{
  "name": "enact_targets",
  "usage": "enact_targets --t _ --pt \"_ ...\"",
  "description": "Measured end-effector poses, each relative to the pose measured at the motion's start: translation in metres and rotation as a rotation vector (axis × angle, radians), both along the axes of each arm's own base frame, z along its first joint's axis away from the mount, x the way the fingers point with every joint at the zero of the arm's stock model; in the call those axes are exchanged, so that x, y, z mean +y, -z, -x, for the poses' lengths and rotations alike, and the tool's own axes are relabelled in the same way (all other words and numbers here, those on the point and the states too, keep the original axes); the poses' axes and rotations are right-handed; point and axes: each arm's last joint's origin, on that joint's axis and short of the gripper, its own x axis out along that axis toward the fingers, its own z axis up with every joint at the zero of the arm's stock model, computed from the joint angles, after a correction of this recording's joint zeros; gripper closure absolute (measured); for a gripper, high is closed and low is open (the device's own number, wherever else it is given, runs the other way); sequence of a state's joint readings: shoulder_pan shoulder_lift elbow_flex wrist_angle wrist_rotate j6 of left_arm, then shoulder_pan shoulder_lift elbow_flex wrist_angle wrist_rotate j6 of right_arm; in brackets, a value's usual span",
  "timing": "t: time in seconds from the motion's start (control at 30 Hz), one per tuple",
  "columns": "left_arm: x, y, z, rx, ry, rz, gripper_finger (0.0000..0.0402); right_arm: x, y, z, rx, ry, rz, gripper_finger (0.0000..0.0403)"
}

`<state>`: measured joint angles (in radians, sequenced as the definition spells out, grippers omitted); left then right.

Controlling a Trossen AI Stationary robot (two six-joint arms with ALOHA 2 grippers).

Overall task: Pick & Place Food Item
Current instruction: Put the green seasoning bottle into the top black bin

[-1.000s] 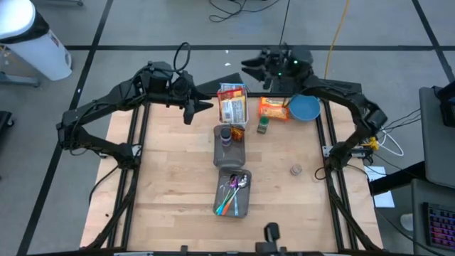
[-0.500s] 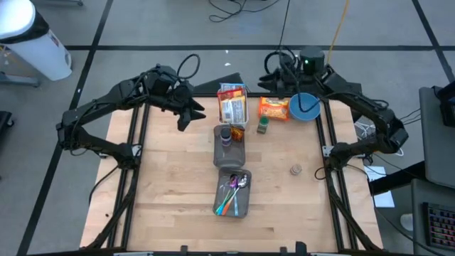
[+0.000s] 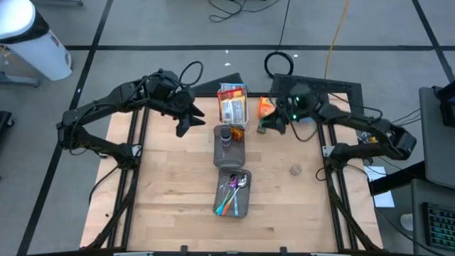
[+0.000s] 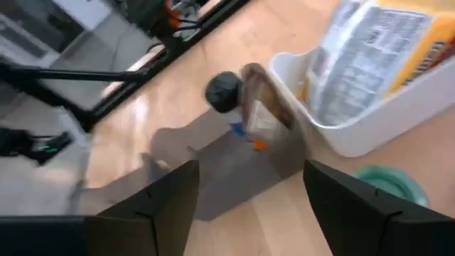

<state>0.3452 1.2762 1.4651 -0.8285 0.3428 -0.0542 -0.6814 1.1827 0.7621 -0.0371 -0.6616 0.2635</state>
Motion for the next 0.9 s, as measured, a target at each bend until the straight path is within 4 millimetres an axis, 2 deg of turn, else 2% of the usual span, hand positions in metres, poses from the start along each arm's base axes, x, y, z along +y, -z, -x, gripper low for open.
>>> enact_targets --t 0.1,0.33,0.53,0.9 --pt "-0.001 0.0 0.0 0.0 0.002 0.002 0.0231 0.01 0.014 0.008 0.013 0.086 0.105 0.0152" --pt "0.003 -0.002 0.0 -0.019 -0.023 0.007 0.0231 0.02 0.028 0.019 0.012 0.207 0.406 0.0151" --pt "0.011 -0.002 0.002 -0.02 -0.079 0.037 0.0231 0.023 0.048 0.023 0.061 0.206 0.389 0.0151" --pt "0.025 -0.005 0.0 -0.081 -0.137 0.035 0.0231 0.02 0.067 0.02 0.049 0.209 0.392 0.0151"
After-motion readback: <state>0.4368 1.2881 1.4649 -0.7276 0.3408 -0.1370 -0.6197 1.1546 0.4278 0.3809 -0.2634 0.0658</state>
